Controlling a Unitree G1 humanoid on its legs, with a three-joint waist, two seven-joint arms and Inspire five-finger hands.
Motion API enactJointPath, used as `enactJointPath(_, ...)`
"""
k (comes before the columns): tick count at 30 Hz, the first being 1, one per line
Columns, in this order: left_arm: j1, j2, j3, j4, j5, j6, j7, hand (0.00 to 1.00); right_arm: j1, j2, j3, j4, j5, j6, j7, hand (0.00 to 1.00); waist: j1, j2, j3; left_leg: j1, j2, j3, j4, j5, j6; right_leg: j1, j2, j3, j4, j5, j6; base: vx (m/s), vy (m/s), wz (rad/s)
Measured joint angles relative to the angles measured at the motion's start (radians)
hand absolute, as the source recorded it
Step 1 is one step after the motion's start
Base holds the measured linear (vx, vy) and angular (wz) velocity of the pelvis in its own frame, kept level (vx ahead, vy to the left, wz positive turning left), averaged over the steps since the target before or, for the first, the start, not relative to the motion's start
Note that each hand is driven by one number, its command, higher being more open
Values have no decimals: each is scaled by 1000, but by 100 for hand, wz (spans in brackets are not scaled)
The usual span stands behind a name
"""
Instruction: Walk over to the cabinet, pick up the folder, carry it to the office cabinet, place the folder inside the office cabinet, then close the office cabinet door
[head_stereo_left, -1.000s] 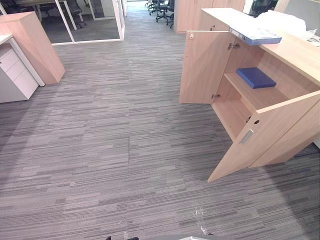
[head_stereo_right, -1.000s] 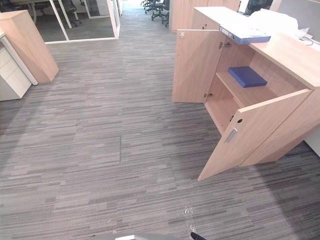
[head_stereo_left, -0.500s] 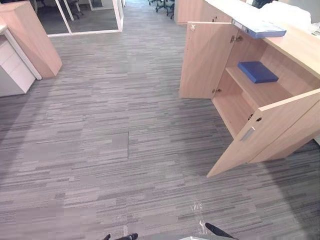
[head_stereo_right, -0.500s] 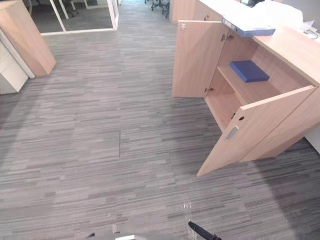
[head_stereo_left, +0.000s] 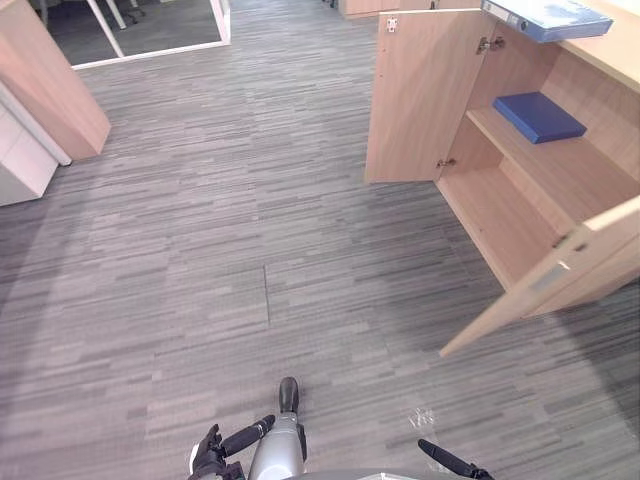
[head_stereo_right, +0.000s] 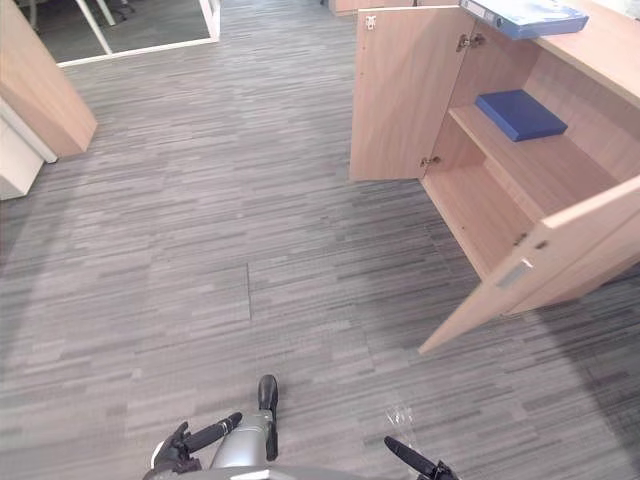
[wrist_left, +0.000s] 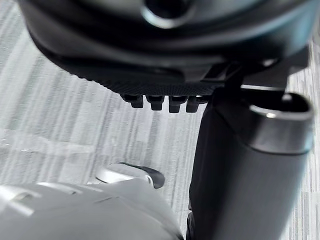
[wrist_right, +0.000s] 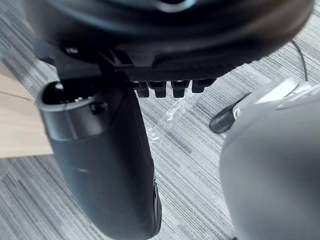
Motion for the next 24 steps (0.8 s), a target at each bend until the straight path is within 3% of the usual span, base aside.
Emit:
enactJointPath(1,-6,13,-25,7,9,2,4,100,-6,14,-5,0,0,1,2,100,0,-13,-20,4,-25,9,11,3,9,-27,-26,12,50,19,-9,373,295,-39)
enactJointPath(3,-34,25,-70,31,16,4,6,100,-28,30,-4,2,-17,3,6,100,-1,-30,-29,71,-73,66,14,-34,99,-95,-83,51,229,77,21,530,394,-52)
enactJointPath(4,-35,23,-92,30,18,4,5,100,-36,27,-3,1,-36,4,7,100,-5,-31,-29,132,-109,93,2,-69,122,-137,-118,52,373,133,18,481,348,-48)
enactJointPath(5,-34,15,-106,28,19,3,4,100,-37,25,-3,-2,-35,3,7,100,-4,-33,-31,169,-128,112,-15,-82,137,-173,-140,47,465,176,5,481,357,-52)
enactJointPath(6,-34,-5,-124,27,20,0,0,100,-47,19,1,-7,-36,-2,6,100,-6,-29,-28,242,-159,144,-50,-102,163,-255,-191,10,658,256,-53,461,362,-42)
enactJointPath(7,-35,-8,-143,30,24,1,-4,100,-61,12,12,-26,-36,-14,-2,100,-28,-28,-25,301,-186,150,-80,-111,176,-332,-252,-87,839,247,-114,440,345,-31)
enactJointPath(8,-35,-8,-152,31,27,1,-7,100,-68,7,23,-35,-36,-18,-5,100,-38,-24,-23,330,-191,151,-101,-112,177,-357,-272,-146,898,230,-128,476,325,-14)
enactJointPath(9,-37,-10,-166,31,29,1,-9,100,-78,1,43,-47,-35,-20,-12,100,-46,-11,-16,383,-188,149,-141,-112,177,-401,-277,-253,948,175,-126,362,210,-18)
enactJointPath(11,-42,-3,-188,47,29,-1,-5,100,-92,2,60,-45,-33,-18,-18,100,-45,8,3,458,-161,151,-190,-120,164,-426,-203,-388,837,60,-44,334,119,-23)
enactJointPath(12,-42,-3,-188,62,29,0,-3,100,-92,9,67,-44,-33,-18,-19,100,-45,10,9,482,-152,151,-199,-124,159,-430,-159,-423,745,37,-16,270,17,-17)
enactJointPath(13,-40,-5,-188,74,29,1,0,100,-94,16,74,-48,-29,-20,-19,100,-46,11,13,498,-143,153,-206,-130,150,-441,-115,-446,637,27,-8,260,-52,-9)
enactJointPath(14,-46,-9,-187,81,29,4,7,100,-97,16,91,-49,-25,-22,-17,100,-49,13,21,514,-132,153,-213,-147,149,-457,-55,-459,491,34,-8,193,-69,-1)
enactJointPath(15,-48,-10,-186,81,29,3,9,100,-99,16,97,-49,-23,-24,-18,100,-49,10,28,524,-131,153,-216,-158,147,-462,-30,-458,411,51,-8,254,-139,8)
enactJointPath(16,-51,-10,-177,81,30,3,10,100,-101,22,101,-48,-10,-26,-19,100,-49,1,39,541,-130,150,-216,-177,138,-463,4,-443,289,153,-42,256,-170,14)
enactJointPath(17,-51,-14,-174,83,31,3,10,100,-95,17,93,-47,8,-28,-18,100,-53,4,38,559,-109,136,-220,-191,117,-433,38,-449,241,198,-71,260,-181,5)
enactJointPath(19,-58,-28,-159,88,50,0,10,100,-100,12,91,-42,8,-33,-19,100,-52,34,44,567,-79,141,-233,-206,90,-438,69,-455,250,165,-90,248,-184,-7)
enactJointPath(21,-57,-46,-104,96,58,5,8,100,-99,15,41,-43,17,-36,-20,100,-65,42,50,605,-45,141,-264,-210,60,-427,96,-469,286,104,-96,280,-235,7)
enactJointPath(22,-51,-48,-66,97,61,5,8,100,-89,27,11,-45,18,-37,-22,100,-68,39,50,614,-18,140,-214,-232,29,-395,117,-483,288,66,-102,341,-290,15)
enactJointPath(23,-48,-44,-27,90,62,4,8,100,-67,40,-1,-51,19,-39,-24,100,-72,22,48,579,15,138,-64,-274,-2,-349,134,-487,274,43,-107,367,-315,13)
enactJointPath(24,-43,-46,-1,80,64,4,8,100,-56,45,-2,-59,21,-41,-25,100,-72,18,46,541,39,138,50,-296,-13,-323,147,-489,256,40,-108,398,-329,-5)
